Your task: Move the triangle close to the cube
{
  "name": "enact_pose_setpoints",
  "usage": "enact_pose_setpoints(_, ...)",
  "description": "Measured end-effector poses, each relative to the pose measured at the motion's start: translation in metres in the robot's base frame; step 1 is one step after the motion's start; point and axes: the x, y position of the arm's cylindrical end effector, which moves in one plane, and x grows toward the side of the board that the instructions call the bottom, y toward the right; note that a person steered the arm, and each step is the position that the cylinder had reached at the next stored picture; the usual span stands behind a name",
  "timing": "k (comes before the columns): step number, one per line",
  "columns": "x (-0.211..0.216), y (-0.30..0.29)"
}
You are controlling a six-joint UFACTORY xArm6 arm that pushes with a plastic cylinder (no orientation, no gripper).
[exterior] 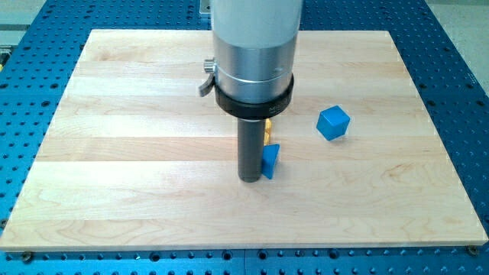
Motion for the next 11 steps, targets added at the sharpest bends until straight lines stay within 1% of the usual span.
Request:
enact_pose_setpoints(1, -0.002, 0.038)
enact_pose_setpoints(2, -0.02, 0.082)
enact_pose_setpoints(3, -0.013, 0.088)
enact_pose_setpoints(4, 0.022, 0.019)
enact_pose_setpoints(5, 0.022, -0.071)
enact_pose_setpoints(6, -0.005, -0.08)
enact_pose_setpoints(7, -0.032, -0.048)
enact_pose_setpoints(8, -0.025, -0.014)
enact_pose_setpoints(9, -0.036, 0.032)
enact_pose_setpoints(10, -0.052, 0.059)
enact_pose_setpoints(11, -0.052, 0.078)
